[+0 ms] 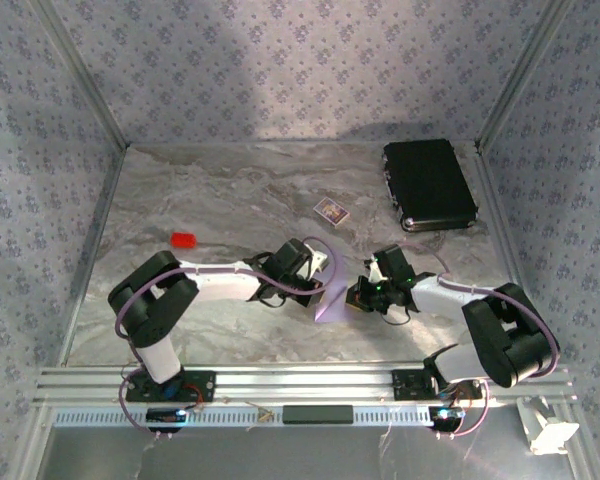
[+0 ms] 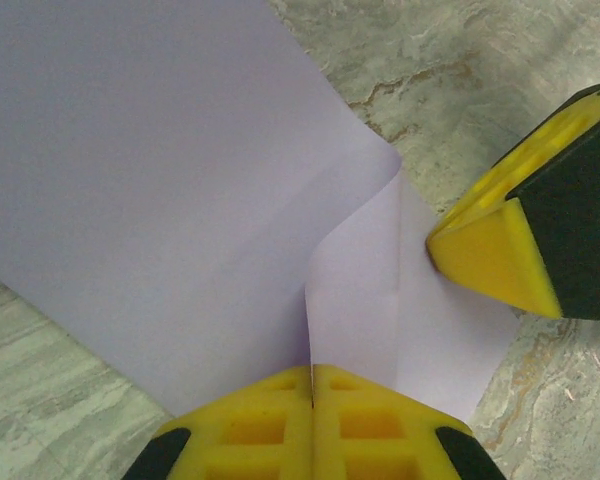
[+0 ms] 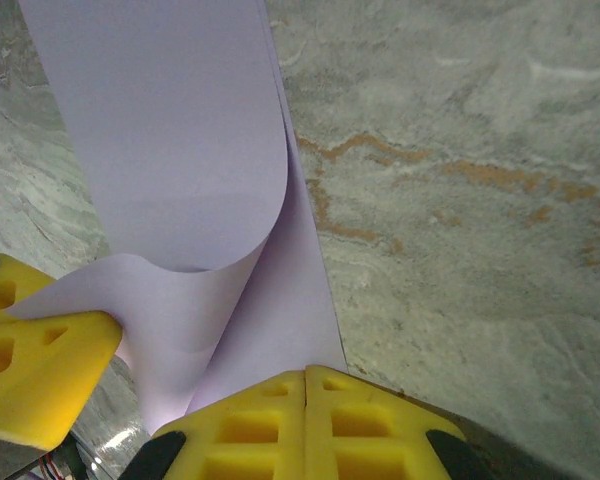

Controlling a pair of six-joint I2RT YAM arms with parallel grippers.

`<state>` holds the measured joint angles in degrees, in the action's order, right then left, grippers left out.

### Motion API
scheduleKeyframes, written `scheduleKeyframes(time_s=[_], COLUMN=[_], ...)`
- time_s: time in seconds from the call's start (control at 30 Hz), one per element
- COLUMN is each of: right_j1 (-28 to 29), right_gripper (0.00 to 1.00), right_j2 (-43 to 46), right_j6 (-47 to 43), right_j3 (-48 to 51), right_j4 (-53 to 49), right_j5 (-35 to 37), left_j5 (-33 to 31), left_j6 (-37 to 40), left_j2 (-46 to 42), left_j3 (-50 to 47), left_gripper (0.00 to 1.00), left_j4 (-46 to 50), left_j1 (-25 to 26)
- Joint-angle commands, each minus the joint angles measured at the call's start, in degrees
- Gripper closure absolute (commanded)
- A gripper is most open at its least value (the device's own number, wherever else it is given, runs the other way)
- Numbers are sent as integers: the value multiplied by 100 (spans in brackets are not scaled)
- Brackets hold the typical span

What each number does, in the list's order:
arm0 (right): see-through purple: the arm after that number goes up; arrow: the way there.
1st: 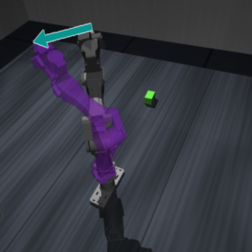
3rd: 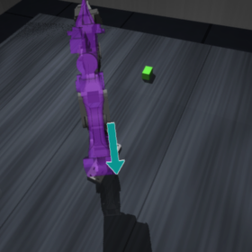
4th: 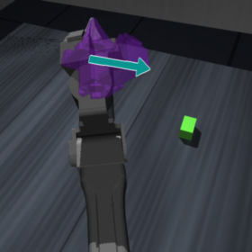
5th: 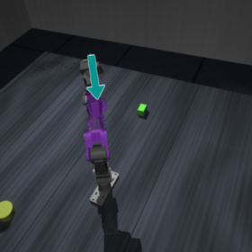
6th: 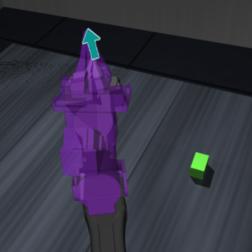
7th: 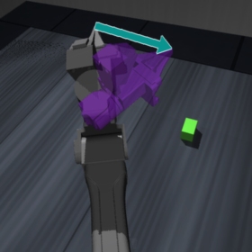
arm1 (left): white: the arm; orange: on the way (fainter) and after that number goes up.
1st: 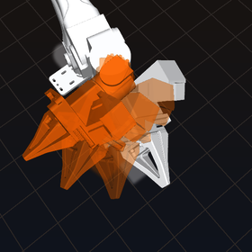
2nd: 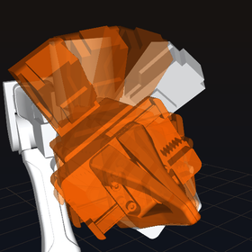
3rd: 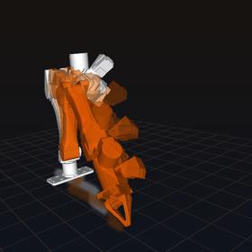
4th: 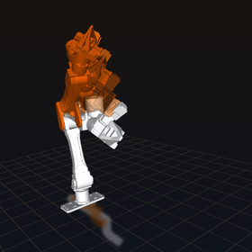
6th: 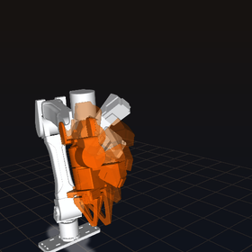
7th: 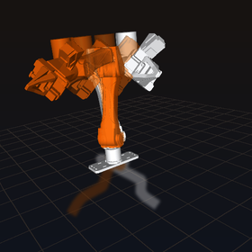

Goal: Fold a paper plane with a square sheet of paper (pick it up from the middle)

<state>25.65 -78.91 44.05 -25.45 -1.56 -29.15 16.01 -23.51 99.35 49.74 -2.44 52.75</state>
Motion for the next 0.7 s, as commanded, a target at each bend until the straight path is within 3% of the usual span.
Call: scheduleKeyframes(time_s=[0.0, 0.37, 0.67], right_j1=[-23, 124, 709], right_gripper=[99, 94, 97], right_j2=[-7, 492, -14], right_j6=[-100, 230, 871], right_j3=[-118, -144, -154], right_j4=[-222, 79, 535], right_j5=[143, -82, 214], left_j5=[-34, -1, 51], left_j6=[-65, -266, -425], left_j2=[156, 243, 234], left_j3=[-78, -166, -232], left_gripper=[95, 95, 95], left_j4=[-71, -256, -421], left_j1=[-37, -36, -28])
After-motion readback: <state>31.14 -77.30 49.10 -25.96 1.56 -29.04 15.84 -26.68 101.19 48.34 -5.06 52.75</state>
